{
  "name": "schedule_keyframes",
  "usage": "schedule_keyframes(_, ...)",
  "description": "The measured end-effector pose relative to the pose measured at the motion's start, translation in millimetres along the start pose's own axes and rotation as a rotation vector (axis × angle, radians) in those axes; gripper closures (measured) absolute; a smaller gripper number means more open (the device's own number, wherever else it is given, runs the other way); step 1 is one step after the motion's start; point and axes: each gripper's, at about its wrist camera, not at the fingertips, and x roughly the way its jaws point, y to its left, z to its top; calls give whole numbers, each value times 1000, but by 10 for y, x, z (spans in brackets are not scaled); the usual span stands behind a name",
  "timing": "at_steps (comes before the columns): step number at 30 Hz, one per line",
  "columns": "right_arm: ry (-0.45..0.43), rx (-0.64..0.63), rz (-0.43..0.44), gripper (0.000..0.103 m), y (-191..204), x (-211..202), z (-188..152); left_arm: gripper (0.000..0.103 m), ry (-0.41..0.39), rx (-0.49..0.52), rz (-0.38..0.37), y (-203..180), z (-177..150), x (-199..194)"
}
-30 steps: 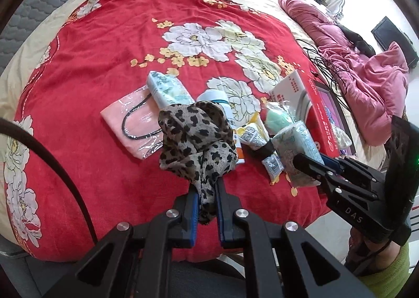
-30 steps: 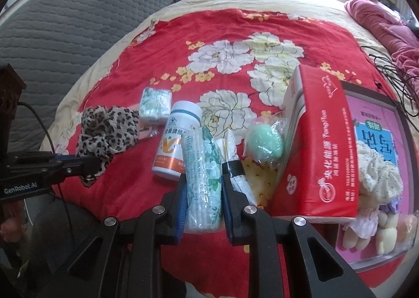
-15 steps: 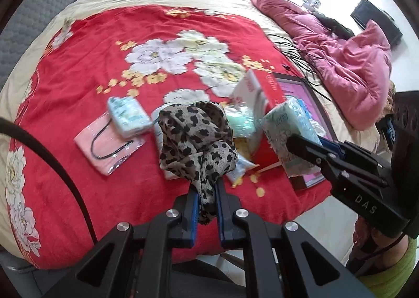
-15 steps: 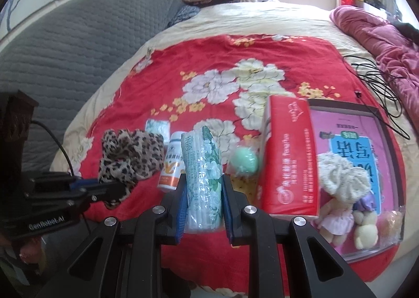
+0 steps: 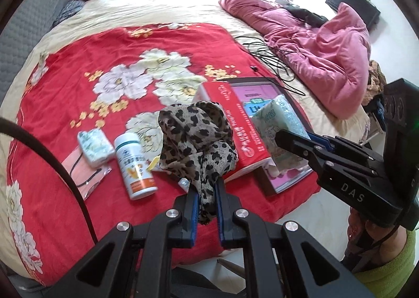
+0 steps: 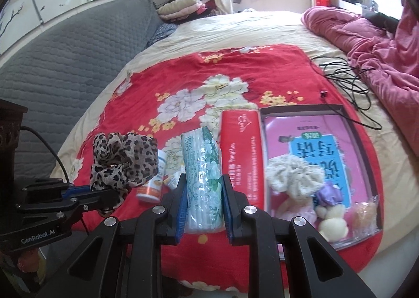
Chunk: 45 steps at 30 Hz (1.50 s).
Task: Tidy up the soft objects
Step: 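Carry the leopard scrunchie with left tool while right tool carries the pad toward the pink tray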
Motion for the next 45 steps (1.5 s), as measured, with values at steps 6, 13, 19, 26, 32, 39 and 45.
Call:
schedule_keyframes(6, -29, 20, -30, 79, -133, -179, 11, 92, -17, 43, -2, -235, 44, -15)
schedule_keyframes(13, -55, 48, -46, 79, -295, -339, 15, 92, -18, 71, -4, -427, 57, 8)
schedule_keyframes(19, -78, 75, -64, 79, -446, -470, 17, 91, -12, 91, -8, -549, 78, 42)
schedule_keyframes(26, -107, 115, -94, 79, -685, -637, 14, 91, -12, 106, -19, -702, 152, 95)
schedule_keyframes(32, -124, 161, -127, 79, -945, -748, -1, 91, 5, 131, -34, -885, 208, 227)
schedule_keyframes(39, -112, 191, -159, 79, -1174, -760, -83, 91, 57, 179, -59, -1167, 201, 517)
schedule_keyframes(45, -94, 204, -171, 79, -1310, -728, -158, 91, 83, 216, -77, -1358, 182, 697)
